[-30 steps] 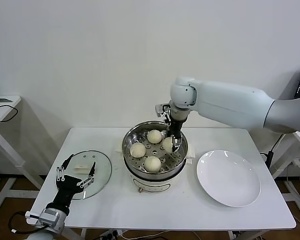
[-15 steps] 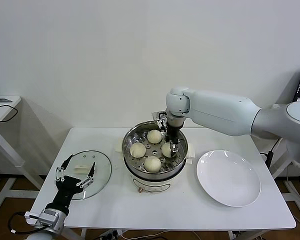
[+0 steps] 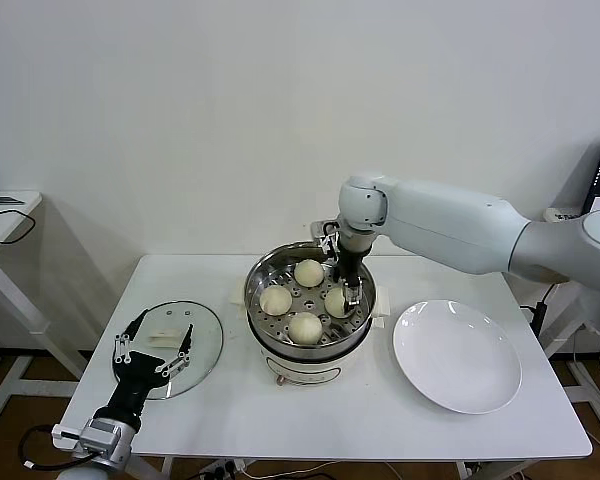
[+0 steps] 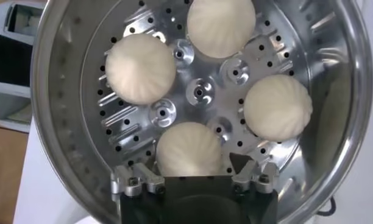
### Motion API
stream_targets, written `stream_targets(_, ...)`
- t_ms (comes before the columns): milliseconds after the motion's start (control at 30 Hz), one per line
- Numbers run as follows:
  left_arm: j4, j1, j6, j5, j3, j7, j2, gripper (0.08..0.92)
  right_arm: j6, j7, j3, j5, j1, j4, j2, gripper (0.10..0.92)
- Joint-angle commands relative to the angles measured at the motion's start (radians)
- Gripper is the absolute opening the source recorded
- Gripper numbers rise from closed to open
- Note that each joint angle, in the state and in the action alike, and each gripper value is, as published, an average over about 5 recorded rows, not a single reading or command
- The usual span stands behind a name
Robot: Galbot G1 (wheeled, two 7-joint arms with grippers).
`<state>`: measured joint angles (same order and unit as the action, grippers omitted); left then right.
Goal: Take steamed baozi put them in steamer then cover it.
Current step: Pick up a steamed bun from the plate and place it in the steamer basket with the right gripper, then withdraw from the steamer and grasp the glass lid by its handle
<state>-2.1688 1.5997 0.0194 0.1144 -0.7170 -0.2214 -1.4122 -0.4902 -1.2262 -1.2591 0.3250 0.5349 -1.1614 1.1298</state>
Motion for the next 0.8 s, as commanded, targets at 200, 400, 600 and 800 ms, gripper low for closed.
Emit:
stream_targets(200,-0.013,-0.006,0.043,-0.074,-0.016,0.008,-0.007,0.823,0.03,-0.052,0.276,0.089,-0.007,-0.13,-0.336,0.823)
stream_targets(400,-0.033,-0.022,0.073,-0.145,-0.033,0.029,-0.022,0.823,0.086,0.112,0.642,0.19,-0.267,-0.214,-0.515,0.823)
stream_targets(600,-0.016,-0.039,0.032,-0.143,-0.029,0.052,-0.039,0.823,0.343,0.586,0.964,0.437,-0.653,-0.32,-0.648,0.823)
stream_targets(800,0.009,-0.054,-0.038,-0.142,-0.018,0.082,-0.048,0.823,0.465,0.877,1.425,0.498,-1.173,-0.475,-0.673,0.823)
